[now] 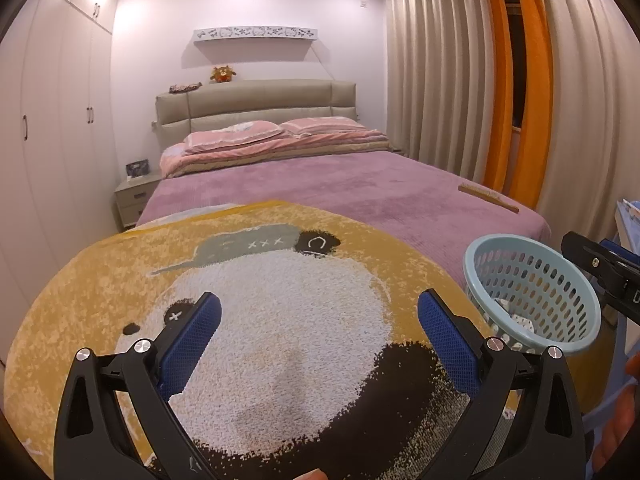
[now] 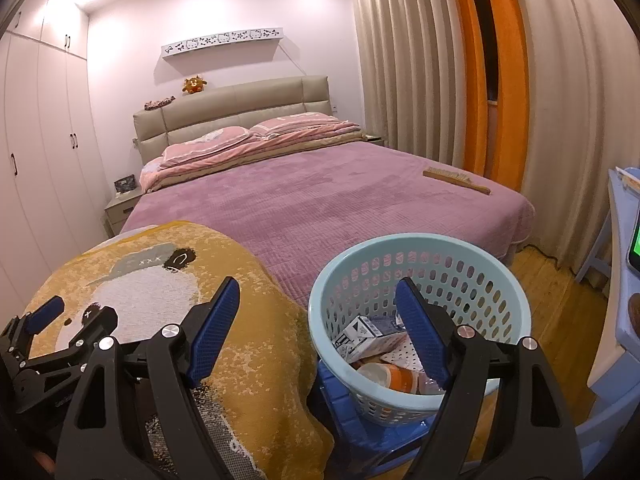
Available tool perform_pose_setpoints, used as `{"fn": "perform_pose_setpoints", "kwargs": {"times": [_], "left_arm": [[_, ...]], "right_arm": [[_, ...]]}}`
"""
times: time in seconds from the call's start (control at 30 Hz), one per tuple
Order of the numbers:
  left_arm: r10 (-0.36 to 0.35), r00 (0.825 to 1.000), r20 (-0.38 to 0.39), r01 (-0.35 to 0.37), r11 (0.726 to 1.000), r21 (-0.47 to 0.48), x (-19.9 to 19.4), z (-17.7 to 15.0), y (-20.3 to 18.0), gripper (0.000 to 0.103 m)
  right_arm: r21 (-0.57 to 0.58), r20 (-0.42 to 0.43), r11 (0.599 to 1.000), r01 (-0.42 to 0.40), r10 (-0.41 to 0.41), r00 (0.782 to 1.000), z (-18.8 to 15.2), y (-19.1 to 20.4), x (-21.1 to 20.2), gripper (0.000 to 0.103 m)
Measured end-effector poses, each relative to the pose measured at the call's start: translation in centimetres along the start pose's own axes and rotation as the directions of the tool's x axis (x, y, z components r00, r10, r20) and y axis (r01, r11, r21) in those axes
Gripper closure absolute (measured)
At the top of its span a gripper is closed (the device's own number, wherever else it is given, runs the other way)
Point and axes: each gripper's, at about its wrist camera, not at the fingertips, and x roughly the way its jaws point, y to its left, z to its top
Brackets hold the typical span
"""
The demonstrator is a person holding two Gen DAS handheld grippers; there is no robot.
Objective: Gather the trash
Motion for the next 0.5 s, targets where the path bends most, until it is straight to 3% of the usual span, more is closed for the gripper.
{"fn": "perform_pose_setpoints", "kwargs": {"times": [0.5], "left_arm": [[0.009,0.999,0.052,-0.009,1.000,0.001,-3.2,1.4,0.0,0.007]], "right_arm": [[-0.021,0.032,1.000,0.014,-0.013,0.999,0.9,0.6,-2.3,0.027]]}}
